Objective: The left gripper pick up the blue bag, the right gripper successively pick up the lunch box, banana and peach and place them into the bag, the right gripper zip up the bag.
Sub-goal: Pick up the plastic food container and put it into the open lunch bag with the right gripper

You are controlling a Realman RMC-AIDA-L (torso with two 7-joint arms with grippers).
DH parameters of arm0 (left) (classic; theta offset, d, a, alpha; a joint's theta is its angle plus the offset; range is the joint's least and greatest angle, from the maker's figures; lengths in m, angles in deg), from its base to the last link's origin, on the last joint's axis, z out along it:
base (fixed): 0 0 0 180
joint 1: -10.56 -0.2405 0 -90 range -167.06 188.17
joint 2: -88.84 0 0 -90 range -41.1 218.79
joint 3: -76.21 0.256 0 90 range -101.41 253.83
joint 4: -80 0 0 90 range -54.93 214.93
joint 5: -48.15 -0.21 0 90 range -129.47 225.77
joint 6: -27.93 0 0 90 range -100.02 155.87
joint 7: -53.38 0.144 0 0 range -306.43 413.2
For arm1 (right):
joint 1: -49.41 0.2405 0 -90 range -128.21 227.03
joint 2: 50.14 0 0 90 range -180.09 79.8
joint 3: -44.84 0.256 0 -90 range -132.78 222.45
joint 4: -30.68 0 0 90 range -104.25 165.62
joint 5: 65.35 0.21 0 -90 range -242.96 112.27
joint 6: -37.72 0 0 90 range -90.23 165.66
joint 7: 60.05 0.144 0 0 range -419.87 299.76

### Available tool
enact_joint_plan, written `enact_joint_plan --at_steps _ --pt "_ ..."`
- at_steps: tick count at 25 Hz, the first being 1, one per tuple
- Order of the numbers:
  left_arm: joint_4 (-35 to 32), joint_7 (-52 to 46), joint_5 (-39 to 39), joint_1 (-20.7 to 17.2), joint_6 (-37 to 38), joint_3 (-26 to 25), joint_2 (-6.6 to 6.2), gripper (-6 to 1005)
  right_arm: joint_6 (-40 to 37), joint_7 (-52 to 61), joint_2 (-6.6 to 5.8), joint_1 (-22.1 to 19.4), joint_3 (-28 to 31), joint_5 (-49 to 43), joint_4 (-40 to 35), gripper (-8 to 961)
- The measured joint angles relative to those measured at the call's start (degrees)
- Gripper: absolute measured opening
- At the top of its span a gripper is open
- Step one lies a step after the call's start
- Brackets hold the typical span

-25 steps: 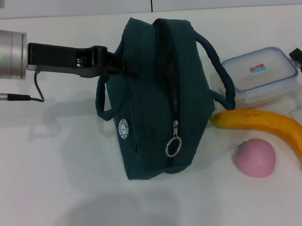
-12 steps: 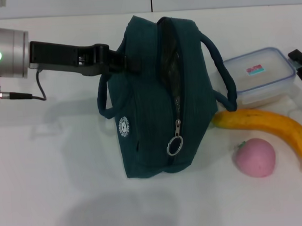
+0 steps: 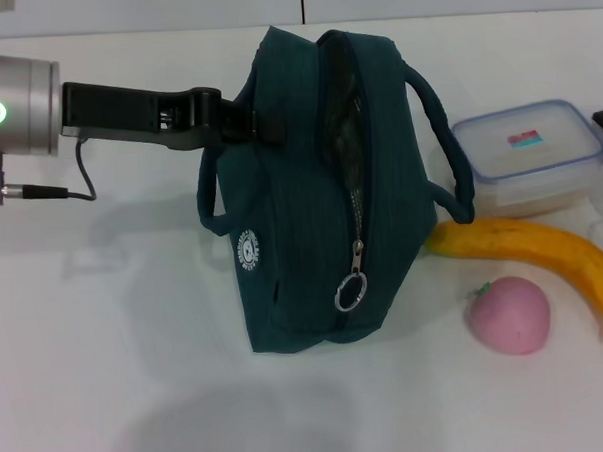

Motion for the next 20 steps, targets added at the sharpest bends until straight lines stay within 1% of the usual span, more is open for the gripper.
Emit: enact_joint_plan --at_steps 5,13,20 --pt "0.0 0.4 0.1 -0.1 0.0 0.0 0.05 42 -1.0 5.8 -0.01 -1.3 1.0 0.2 0.1 95" --pt "0.0 1.1 0.2 -0.1 -0.1 -0.1 0.50 42 -6.1 8.2 -0.01 -1.8 1.5 2.3 0.8 96" --pt "0.0 1.8 0.2 -0.1 0.0 -0.1 0.66 42 -11.3 8.5 0.00 -1.6 4.0 4.1 2.3 96"
